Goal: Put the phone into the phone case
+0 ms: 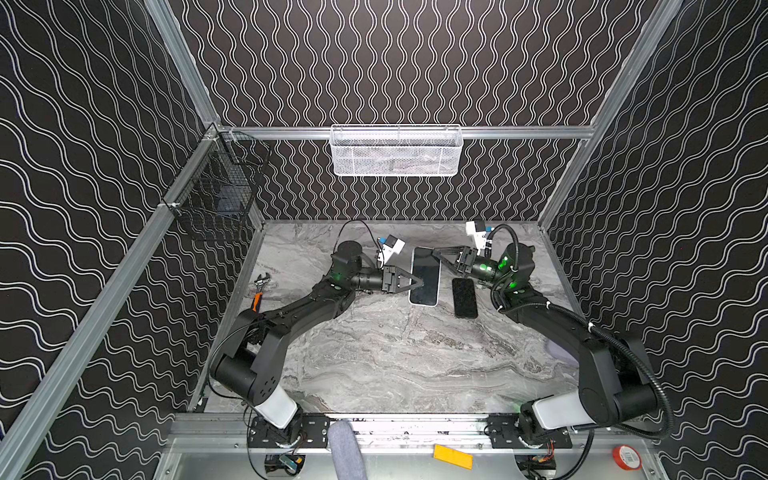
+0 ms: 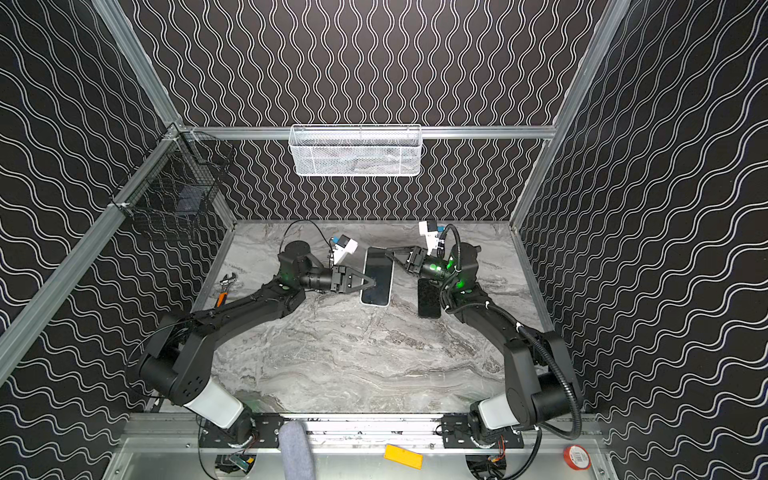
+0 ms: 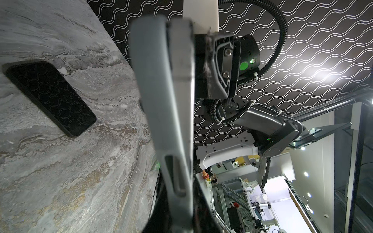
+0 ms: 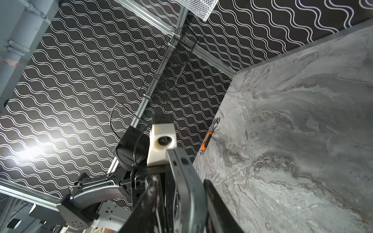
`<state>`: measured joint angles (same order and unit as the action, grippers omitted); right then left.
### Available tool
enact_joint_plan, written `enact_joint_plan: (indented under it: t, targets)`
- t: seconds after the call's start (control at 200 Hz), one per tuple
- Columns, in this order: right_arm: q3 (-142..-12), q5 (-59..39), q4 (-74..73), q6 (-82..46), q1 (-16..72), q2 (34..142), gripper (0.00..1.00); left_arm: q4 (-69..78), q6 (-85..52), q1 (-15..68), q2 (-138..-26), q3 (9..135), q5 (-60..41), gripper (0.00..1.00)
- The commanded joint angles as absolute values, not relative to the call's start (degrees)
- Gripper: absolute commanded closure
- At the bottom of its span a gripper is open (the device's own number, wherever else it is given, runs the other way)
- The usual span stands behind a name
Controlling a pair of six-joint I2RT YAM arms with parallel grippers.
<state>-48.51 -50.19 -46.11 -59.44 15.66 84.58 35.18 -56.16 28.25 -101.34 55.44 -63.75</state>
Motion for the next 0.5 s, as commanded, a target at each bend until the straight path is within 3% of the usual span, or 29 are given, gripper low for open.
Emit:
enact_joint_plan:
  t: [0.0,0.25,0.48,0.495]
  targets:
    - [-49.31,-51.22,-54.84,-62.85,15.62,85.5,0.7,36.71,-57.67,28.36,-101.17,55.46,-63.64,0.97]
    - [-49.02,-49.58,-49.64,-59.22,15.66,83.98,1.0,37.28,-58.03,28.39,-101.87,55.66,-63.66,0.97]
    - [-50.31,-47.7,-38.61,-50.01,15.71,81.53,1.0,36.49,-57.66,28.62,-101.18,55.94,-63.73,0.97]
    - [-50.34,-47.83,-38.83,-50.05,15.66,81.63,0.95,36.48,-57.66,28.64,-101.11,55.95,-63.72,0.97]
